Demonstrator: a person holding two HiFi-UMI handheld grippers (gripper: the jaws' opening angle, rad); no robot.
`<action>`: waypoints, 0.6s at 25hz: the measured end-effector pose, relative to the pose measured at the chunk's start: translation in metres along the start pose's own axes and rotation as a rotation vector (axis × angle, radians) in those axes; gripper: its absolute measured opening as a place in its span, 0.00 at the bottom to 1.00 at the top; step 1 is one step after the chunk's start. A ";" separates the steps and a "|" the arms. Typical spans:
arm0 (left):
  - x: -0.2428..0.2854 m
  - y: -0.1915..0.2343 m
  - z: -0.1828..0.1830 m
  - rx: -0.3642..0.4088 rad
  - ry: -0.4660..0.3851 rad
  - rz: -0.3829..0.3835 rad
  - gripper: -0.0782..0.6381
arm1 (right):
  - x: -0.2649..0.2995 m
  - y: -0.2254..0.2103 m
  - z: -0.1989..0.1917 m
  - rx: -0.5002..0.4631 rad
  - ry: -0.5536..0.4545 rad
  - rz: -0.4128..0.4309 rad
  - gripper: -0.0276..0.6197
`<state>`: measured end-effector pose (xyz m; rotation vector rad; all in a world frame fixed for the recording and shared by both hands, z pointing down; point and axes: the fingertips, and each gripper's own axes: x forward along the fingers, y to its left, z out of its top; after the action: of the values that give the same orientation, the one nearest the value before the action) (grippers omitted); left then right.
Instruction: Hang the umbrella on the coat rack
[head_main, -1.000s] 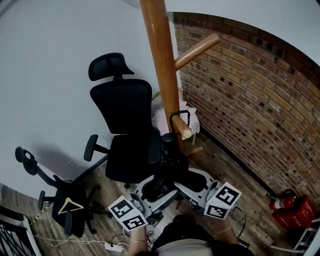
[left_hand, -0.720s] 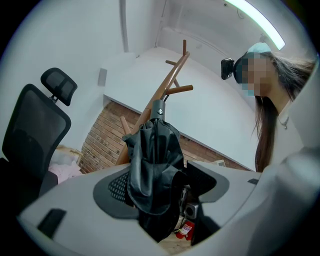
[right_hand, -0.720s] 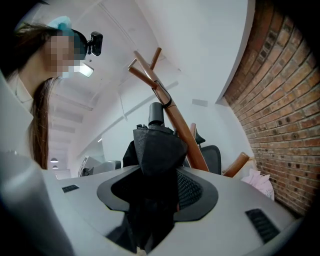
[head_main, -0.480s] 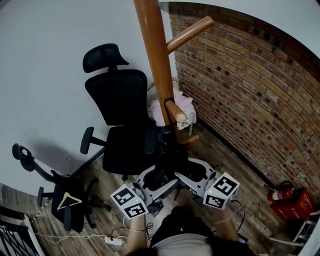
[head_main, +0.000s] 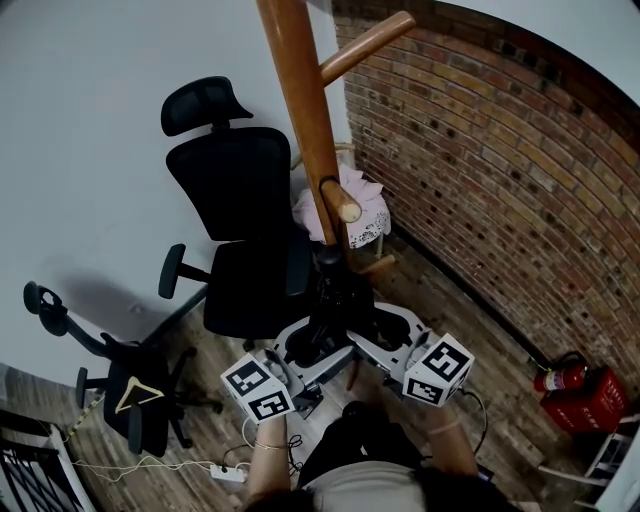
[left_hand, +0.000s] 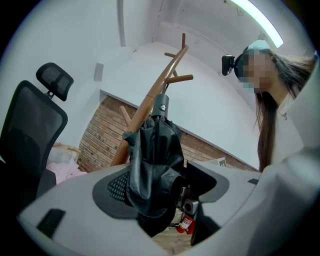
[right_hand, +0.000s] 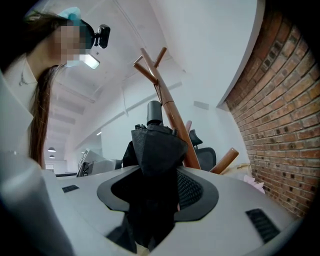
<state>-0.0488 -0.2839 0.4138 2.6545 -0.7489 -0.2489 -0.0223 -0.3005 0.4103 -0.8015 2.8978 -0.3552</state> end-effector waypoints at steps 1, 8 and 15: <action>0.000 0.000 -0.001 0.004 0.000 -0.001 0.55 | -0.001 0.000 0.000 -0.004 -0.007 0.002 0.37; -0.003 0.000 -0.005 0.026 0.011 -0.021 0.55 | -0.002 0.002 -0.003 -0.052 -0.032 0.001 0.37; -0.008 0.000 0.001 0.069 0.001 0.047 0.55 | -0.004 0.002 -0.004 -0.105 0.005 -0.012 0.40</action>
<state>-0.0562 -0.2799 0.4136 2.6979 -0.8329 -0.2122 -0.0213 -0.2958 0.4141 -0.8351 2.9380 -0.2079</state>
